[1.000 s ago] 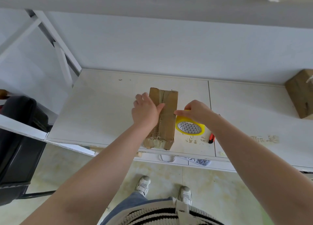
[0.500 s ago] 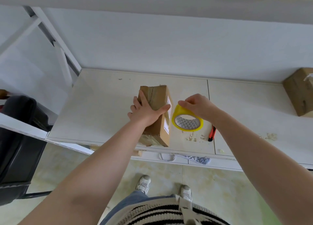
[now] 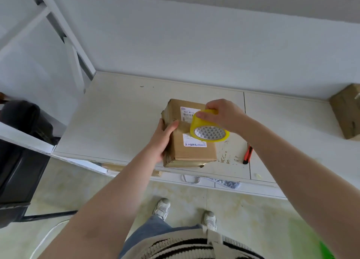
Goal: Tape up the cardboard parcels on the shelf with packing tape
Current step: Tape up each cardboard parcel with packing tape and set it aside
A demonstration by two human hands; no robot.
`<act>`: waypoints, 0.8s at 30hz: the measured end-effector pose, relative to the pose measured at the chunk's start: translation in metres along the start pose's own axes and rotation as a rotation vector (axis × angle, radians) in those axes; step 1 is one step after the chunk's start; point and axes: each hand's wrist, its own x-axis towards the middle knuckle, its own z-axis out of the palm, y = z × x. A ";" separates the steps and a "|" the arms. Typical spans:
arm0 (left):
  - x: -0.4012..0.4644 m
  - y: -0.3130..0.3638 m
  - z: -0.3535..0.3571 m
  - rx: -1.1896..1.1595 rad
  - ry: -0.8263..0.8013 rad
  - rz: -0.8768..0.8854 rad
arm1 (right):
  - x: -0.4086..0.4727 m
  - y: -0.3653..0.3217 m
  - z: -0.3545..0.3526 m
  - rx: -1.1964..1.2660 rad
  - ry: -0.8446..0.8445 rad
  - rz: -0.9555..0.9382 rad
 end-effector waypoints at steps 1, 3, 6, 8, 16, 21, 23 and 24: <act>0.002 0.000 0.001 -0.015 -0.030 -0.016 | 0.001 -0.002 0.002 -0.011 -0.006 0.005; 0.004 0.005 0.003 -0.045 -0.057 -0.023 | 0.002 -0.006 0.006 -0.007 0.008 0.021; 0.002 0.010 0.009 0.008 0.006 0.000 | 0.004 -0.014 0.011 -0.056 0.023 0.042; 0.004 0.005 0.008 0.118 0.010 0.029 | 0.006 -0.020 0.013 -0.089 0.008 0.033; 0.010 -0.010 0.000 0.201 0.024 0.146 | 0.012 -0.024 0.011 -0.248 -0.095 -0.062; 0.009 -0.008 -0.003 0.216 0.047 0.148 | 0.002 0.020 -0.025 -0.432 -0.031 0.066; 0.009 -0.009 0.001 0.224 0.033 0.151 | -0.003 0.041 -0.027 -0.421 -0.051 0.118; 0.008 -0.009 0.004 0.223 0.035 0.156 | -0.003 0.049 -0.023 -0.389 -0.059 0.139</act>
